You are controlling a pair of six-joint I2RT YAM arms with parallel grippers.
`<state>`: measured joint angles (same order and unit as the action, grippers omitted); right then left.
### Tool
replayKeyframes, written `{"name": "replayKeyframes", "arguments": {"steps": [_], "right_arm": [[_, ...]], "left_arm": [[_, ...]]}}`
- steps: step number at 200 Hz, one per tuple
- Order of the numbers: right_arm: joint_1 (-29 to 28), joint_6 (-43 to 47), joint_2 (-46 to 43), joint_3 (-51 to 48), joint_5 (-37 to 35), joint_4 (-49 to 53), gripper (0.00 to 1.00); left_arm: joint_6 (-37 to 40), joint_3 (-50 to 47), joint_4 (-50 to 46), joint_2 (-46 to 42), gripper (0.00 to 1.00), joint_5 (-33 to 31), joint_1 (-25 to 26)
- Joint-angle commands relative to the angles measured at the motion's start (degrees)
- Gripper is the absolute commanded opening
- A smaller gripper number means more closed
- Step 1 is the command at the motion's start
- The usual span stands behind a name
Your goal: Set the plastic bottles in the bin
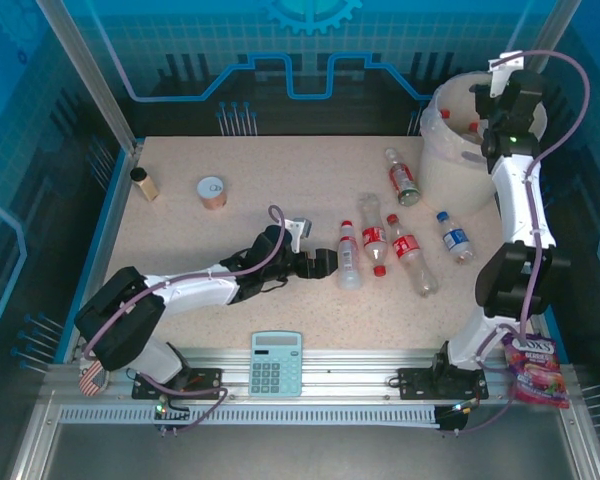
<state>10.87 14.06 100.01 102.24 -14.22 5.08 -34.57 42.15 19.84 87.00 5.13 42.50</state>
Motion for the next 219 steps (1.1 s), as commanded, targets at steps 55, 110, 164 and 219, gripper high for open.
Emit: {"name": "replayKeyframes", "arguments": {"steps": [55,110,164,219], "right_arm": [[-0.8,-12.4,-1.1,-1.5,8.7,-7.2,0.32],[-0.7,-17.8,5.0,0.6,10.6,-8.6,0.33],[0.3,-19.1,10.5,4.4,12.1,0.7,0.39],[0.9,-21.7,10.6,0.3,13.3,2.2,0.52]], "left_arm": [[0.3,0.9,0.6,0.1,0.99,1.5,-0.1],[0.4,0.7,-0.1,-0.7,0.99,1.3,-0.1],[0.2,-0.8,0.3,-1.5,0.99,0.5,-0.1],[-0.1,-1.1,1.3,-0.8,0.99,0.8,-0.1]]}}
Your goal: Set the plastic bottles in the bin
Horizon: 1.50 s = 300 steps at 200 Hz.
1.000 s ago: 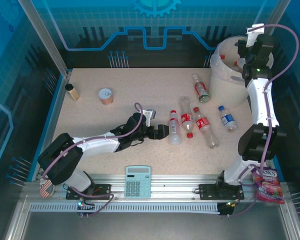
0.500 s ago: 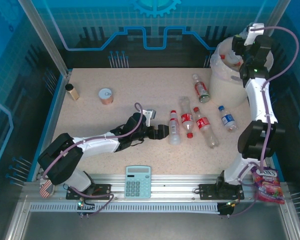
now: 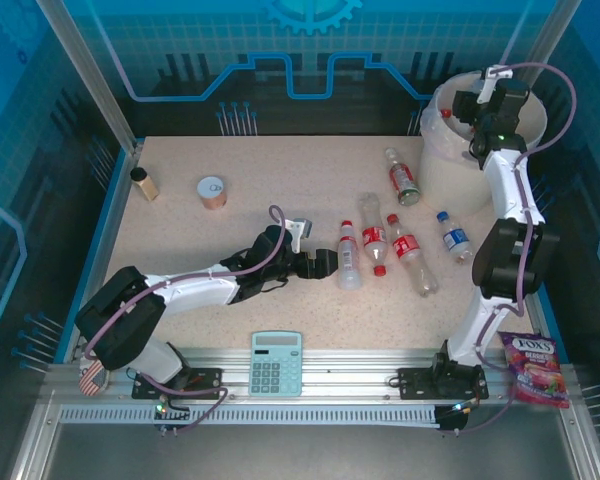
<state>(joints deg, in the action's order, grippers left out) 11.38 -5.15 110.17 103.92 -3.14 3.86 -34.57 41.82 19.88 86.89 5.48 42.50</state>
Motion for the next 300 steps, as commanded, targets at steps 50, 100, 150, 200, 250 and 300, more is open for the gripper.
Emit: {"name": "replayKeyframes", "arguments": {"steps": [50,100,150,200,250,300], "right_arm": [[1.2,-2.8,-1.8,1.5,1.1,8.0,0.74],[0.9,1.7,-7.4,3.1,-2.5,10.8,0.9],[0.1,7.6,-11.3,4.7,-10.9,14.7,0.94],[-1.3,8.5,-12.7,4.5,-9.0,17.0,0.9],[-4.7,5.0,-20.0,3.4,-2.9,26.4,0.91],[-8.8,4.5,-31.4,-7.7,-2.6,28.2,0.94]], "left_arm": [[0.0,-1.3,1.1,-0.7,0.99,0.1,-0.1],[-0.6,-1.2,2.0,0.7,0.99,0.5,-0.1],[-0.7,0.0,0.1,2.5,0.99,0.4,-0.1],[-1.1,1.3,0.4,4.2,0.99,1.3,-0.1],[-2.3,4.6,-4.8,7.0,0.99,0.1,-0.1],[-0.9,17.4,-20.7,13.5,0.99,-0.5,2.0]]}}
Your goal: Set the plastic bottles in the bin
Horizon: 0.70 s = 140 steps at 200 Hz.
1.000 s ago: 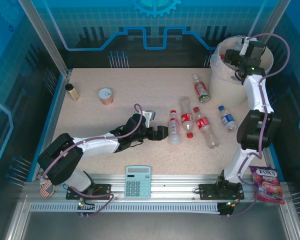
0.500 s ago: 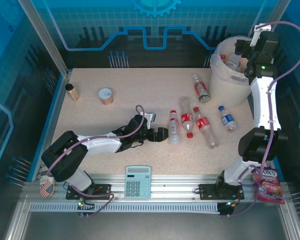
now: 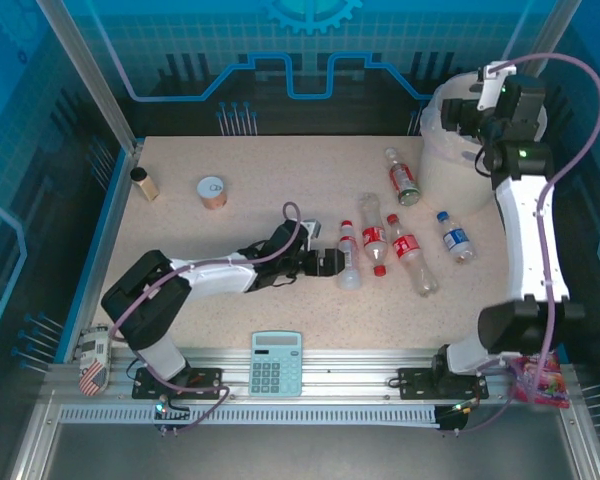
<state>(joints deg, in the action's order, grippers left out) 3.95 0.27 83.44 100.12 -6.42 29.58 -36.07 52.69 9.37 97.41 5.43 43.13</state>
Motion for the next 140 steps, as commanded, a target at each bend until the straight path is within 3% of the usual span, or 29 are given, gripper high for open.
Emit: {"name": "replayKeyframes", "arguments": {"steps": [1,52,92,140], "right_arm": [[-1.4,-1.0,-4.8,-4.1,0.6,2.5,0.94],[-3.6,0.5,-10.5,-8.3,-1.0,4.4,0.95],[-3.9,0.0,-13.5,-12.3,-1.3,3.1,0.96],[-3.9,0.6,-14.2,-13.8,-1.6,3.3,0.97]], "left_arm": [[0.7,6.9,-10.5,3.2,0.99,-0.5,1.5],[4.9,22.3,-27.9,11.9,0.99,-5.6,5.1],[8.0,35.3,-45.1,20.5,0.99,-16.1,8.7],[5.0,32.9,-44.2,22.0,0.97,-15.7,8.5]]}}
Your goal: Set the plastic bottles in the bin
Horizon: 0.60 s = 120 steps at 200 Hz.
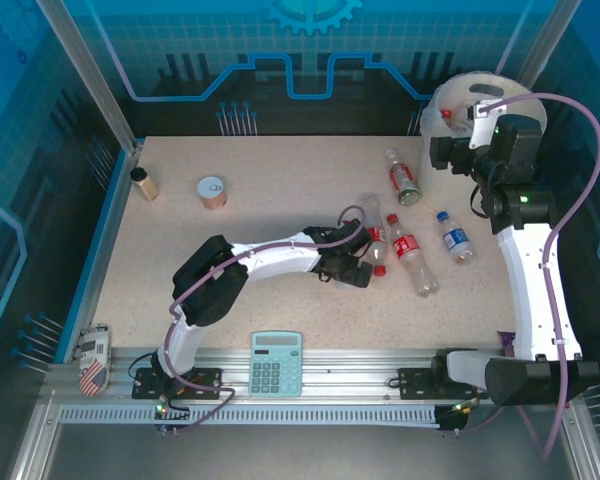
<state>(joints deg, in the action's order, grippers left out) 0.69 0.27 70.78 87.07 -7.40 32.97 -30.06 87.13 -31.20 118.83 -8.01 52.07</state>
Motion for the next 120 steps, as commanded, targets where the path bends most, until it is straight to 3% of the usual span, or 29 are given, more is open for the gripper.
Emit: {"name": "replayKeyframes", "arguments": {"steps": [1,76,120], "right_arm": [[-0.7,0.6,-1.6,-0.8,-0.5,-0.1,0.97],[-0.7,-4.7,-5.2,-8.5,5.1,-1.1,0.97],[-1.0,-10.0,-6.1,-13.1,12.3,-1.3,0.97]], "left_arm": [[-1.0,-1.6,-3.6,0.5,0.97,-2.3,-0.4],[0.2,-4.1,0.5,-0.4,0.71,-2.3,-1.3],[0.3,-6.4,2.5,-3.5,0.59,-2.3,-1.9]]}}
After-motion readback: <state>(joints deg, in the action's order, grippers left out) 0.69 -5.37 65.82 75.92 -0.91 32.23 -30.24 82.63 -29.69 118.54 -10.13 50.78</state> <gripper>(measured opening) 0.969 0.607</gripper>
